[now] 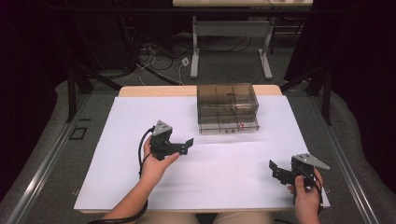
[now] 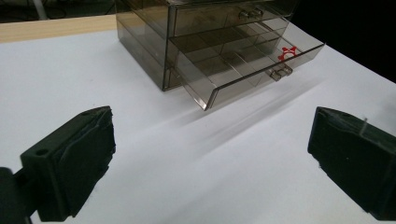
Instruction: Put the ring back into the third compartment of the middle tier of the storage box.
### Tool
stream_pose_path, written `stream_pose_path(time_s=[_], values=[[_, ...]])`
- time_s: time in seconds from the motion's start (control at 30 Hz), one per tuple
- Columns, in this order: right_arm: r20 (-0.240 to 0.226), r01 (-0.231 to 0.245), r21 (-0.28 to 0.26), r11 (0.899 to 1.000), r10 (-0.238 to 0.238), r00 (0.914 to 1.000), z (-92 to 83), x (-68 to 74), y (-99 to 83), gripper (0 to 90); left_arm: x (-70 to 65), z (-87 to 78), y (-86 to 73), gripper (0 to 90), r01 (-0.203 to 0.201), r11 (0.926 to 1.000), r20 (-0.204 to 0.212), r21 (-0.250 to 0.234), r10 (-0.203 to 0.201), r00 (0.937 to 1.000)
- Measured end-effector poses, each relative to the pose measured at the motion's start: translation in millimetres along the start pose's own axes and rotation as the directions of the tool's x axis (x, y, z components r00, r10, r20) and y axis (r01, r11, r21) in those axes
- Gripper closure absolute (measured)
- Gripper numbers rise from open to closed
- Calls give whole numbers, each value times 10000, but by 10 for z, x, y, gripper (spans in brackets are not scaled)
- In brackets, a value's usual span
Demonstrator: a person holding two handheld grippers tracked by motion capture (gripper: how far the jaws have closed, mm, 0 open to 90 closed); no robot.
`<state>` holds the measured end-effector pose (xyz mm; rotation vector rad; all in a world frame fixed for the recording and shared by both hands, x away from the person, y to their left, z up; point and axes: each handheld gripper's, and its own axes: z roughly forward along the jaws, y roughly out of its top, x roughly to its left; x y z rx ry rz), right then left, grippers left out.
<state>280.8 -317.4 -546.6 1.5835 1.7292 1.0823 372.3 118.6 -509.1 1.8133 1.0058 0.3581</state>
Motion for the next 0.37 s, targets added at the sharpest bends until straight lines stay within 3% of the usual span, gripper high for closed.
stream_pose_path(time_s=[0.37], values=[[23, 194, 78, 9998, -195, 9998, 11, 2, -6, 98, 132, -274, -272, 4, 292, 9992, -251, -272, -299, 9992]])
